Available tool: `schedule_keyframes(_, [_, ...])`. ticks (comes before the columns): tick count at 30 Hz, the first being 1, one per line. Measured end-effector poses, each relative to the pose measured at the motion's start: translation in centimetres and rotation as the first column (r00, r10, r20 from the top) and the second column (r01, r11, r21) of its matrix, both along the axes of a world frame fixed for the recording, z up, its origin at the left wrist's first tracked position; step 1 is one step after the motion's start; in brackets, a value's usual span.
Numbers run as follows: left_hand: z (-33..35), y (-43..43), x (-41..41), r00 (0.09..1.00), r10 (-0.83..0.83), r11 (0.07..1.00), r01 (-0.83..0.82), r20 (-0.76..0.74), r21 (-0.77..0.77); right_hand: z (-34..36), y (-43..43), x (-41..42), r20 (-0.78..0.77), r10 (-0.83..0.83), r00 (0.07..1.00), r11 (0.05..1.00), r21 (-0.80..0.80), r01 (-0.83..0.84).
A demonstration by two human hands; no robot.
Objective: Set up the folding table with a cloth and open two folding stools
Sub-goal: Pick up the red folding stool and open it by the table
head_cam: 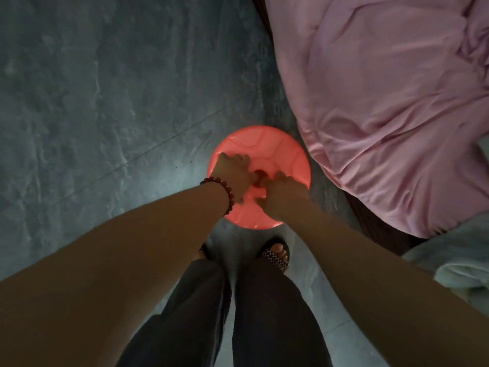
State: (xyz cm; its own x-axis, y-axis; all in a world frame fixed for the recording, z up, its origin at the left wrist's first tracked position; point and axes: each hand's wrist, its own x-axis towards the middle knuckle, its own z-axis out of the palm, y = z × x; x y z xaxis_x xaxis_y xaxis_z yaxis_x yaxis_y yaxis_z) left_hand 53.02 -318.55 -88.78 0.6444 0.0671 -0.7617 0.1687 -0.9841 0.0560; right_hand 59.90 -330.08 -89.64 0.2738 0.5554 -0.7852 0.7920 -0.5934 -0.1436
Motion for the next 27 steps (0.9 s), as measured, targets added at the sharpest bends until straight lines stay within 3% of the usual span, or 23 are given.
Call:
schedule_keyframes(3, [1.8,0.2,-0.3,0.999,0.000,1.000,0.000,-0.036,-0.003,1.5,0.3,-0.5,-0.031,-0.003,1.000,1.000,-0.025,0.002])
schedule_keyframes(11, [13.6,2.4,-2.2,0.999,-0.005,0.992,-0.001,0.044,0.127,12.2,1.9,-1.3,0.009,-0.006,1.000,0.989,0.149,0.004])
schedule_keyframes(19, [32.1,5.5,-1.5,0.989,0.032,0.979,-0.060,0.143,0.193,30.4,5.3,0.4,0.099,0.039,0.994,0.952,0.298,-0.067])
schedule_keyframes(27, [49.5,7.0,-2.6,0.942,0.075,0.963,-0.153,0.327,0.221,48.7,7.2,1.0,0.192,0.008,0.981,0.937,0.342,-0.075])
